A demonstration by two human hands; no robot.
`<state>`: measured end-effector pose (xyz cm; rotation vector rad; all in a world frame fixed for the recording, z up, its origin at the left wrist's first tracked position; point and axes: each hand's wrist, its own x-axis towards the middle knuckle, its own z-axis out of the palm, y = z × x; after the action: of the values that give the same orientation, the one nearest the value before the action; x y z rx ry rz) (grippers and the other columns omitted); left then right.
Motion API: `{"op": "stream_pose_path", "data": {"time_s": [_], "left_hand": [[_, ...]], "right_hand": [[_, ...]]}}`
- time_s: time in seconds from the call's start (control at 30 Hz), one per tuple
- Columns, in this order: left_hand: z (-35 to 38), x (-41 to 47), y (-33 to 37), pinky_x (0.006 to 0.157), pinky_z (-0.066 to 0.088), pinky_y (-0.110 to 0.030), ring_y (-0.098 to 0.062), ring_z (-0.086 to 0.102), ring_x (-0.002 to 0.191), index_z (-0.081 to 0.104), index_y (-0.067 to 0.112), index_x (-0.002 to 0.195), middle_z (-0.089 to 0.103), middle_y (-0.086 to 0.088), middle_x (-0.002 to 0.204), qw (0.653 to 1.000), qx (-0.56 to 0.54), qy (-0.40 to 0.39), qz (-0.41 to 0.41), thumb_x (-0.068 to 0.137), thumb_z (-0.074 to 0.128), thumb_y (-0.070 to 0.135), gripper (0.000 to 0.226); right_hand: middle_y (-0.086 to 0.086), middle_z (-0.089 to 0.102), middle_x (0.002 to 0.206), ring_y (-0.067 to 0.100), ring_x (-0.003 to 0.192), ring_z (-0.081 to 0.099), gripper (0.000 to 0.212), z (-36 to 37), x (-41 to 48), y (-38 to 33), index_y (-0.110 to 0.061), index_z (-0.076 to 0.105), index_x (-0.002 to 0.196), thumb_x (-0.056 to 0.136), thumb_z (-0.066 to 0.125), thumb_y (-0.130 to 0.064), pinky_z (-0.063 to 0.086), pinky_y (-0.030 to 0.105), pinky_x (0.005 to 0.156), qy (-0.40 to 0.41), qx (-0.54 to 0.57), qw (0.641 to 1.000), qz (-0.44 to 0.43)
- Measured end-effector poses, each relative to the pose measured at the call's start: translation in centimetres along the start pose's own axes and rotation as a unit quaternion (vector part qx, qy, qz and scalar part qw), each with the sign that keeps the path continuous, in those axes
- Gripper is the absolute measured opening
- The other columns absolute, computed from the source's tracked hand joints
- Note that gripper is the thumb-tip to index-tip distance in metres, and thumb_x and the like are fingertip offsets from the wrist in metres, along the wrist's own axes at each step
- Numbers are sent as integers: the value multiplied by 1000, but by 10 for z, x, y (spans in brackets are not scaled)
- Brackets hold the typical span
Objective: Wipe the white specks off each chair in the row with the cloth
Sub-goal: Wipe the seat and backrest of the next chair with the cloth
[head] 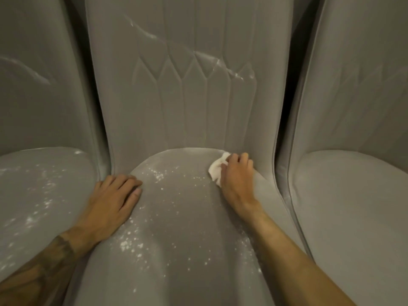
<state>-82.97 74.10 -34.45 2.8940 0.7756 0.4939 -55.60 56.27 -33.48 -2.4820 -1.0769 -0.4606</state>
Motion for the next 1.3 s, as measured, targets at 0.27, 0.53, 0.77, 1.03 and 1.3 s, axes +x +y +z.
{"op": "stream_pose_path", "data": {"time_s": [0.27,0.53,0.77,1.03,1.3], "left_hand": [[8,-9,-3,92,38,-36,-17,51,109,65,28,127,59,11,126,999,-13,30,6,107,28,47,46],[15,-7,-1,86,42,-41,-22,55,104,70,23,116,64,4,119,997,5,77,10,103,34,41,42],[18,-6,-3,92,38,-41,-22,53,108,68,23,112,64,2,117,996,5,91,11,102,35,39,37],[24,-7,-6,92,42,-44,-22,51,106,66,22,110,63,-1,116,995,7,99,17,102,36,38,36],[23,-7,-6,93,43,-44,-23,53,107,65,21,112,62,0,117,995,6,96,14,102,36,37,35]], "right_hand": [[18,52,105,39,90,50,19,5,3,38,-4,58,103,94,57,-21,42,46,76,-30,4,999,-8],[18,50,112,36,98,47,23,19,-4,-32,-6,56,111,99,50,-24,39,45,88,-88,87,992,-40],[22,51,117,42,102,47,27,3,-4,10,-2,55,115,99,48,-23,37,47,87,-46,-21,993,102],[19,51,112,38,97,49,25,8,-15,-25,-3,57,111,100,51,-25,41,46,89,-89,48,995,-26],[26,53,115,41,105,48,26,21,4,-50,3,55,114,97,52,-16,36,45,89,-58,27,996,61]]}}
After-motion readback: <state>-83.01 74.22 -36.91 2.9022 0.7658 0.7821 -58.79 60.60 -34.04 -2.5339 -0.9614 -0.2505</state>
